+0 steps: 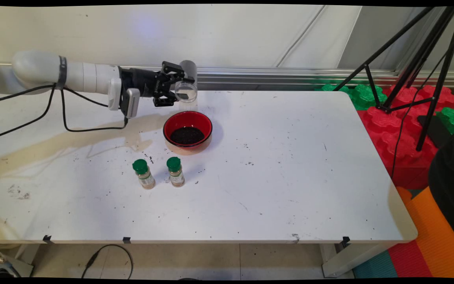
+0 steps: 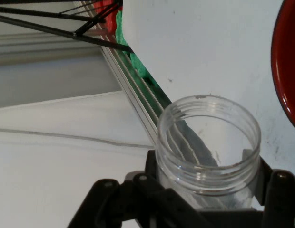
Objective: Pour the black seasoning powder in the red bowl
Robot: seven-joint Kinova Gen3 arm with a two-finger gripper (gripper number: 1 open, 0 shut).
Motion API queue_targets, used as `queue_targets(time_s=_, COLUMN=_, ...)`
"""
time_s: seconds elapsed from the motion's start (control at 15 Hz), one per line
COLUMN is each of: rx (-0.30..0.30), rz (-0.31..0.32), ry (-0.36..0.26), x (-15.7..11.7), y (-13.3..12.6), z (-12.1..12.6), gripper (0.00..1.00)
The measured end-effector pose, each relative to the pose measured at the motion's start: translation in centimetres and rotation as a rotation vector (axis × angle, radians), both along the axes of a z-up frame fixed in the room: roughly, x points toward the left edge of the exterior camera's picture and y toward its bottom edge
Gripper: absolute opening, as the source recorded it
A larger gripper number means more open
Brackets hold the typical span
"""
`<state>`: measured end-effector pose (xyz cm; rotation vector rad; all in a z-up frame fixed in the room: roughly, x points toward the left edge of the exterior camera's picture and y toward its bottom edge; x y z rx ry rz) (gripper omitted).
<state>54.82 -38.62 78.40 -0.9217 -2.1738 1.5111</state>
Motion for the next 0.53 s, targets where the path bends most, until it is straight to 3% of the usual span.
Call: queue_targets(time_s=0.53, rx=-0.086, rz=-0.053, ry=-0.097, x=0.18, y=1.08, z=-0.14, gripper=0.00)
